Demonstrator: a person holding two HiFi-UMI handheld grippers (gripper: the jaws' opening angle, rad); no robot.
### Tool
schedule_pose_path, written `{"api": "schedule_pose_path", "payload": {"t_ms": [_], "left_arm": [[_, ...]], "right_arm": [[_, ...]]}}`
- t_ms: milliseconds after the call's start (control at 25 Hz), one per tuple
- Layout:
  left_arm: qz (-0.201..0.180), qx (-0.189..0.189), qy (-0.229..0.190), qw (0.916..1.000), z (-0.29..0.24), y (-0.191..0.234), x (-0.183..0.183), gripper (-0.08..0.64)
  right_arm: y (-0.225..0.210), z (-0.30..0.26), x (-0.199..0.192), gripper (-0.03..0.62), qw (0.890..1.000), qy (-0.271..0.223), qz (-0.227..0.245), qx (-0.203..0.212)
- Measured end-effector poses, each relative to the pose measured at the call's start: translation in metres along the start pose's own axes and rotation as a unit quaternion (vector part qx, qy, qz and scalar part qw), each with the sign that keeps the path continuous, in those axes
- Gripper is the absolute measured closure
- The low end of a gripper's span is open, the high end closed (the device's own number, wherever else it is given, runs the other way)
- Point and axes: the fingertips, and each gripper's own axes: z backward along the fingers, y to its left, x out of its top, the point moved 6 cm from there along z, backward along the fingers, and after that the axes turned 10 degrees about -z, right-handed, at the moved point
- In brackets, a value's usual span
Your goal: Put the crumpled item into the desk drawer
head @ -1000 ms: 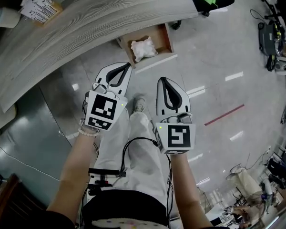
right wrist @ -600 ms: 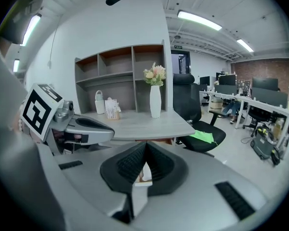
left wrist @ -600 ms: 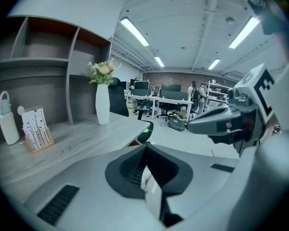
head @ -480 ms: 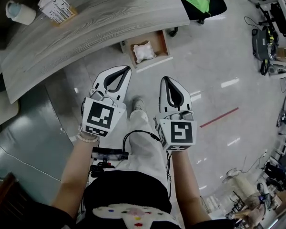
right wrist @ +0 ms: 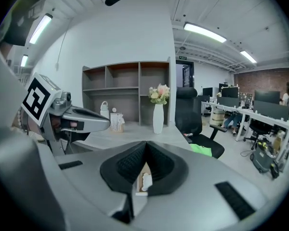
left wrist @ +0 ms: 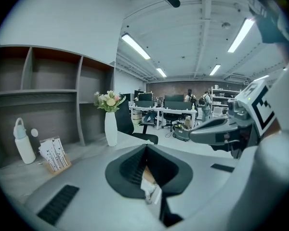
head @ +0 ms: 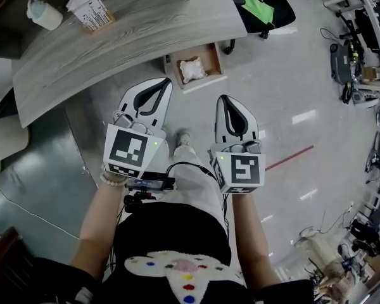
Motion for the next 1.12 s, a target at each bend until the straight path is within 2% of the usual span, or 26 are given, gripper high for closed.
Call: {"api": "schedule_pose_path", "payload": {"t_ms": [320,640,920,1120], "left_arm": [[0.005,0.013,-0.020,0.9997,0.022,0.004,0.029,0.548],[-0.013,0.016,-0.042,0.9989,0.037,0.004,0.052,0.548],[-0.030,0.023,-0.068,0.9970,0.048,0.010,0.072,0.548],[-0.024,0.029,-0.071,0.9967,0.060,0.012,0.077,0.548]], "right_arm": [[0.006,0.015,0.032,0.588,0.999,-0.032,0.019,0.009],[0.003,0.028,0.063,0.588,0.997,-0.063,0.035,0.004],[0.011,0.038,0.074,0.588,0.997,-0.068,0.043,0.018],[0.019,0.046,0.075,0.588,0.997,-0.059,0.046,0.029]]}}
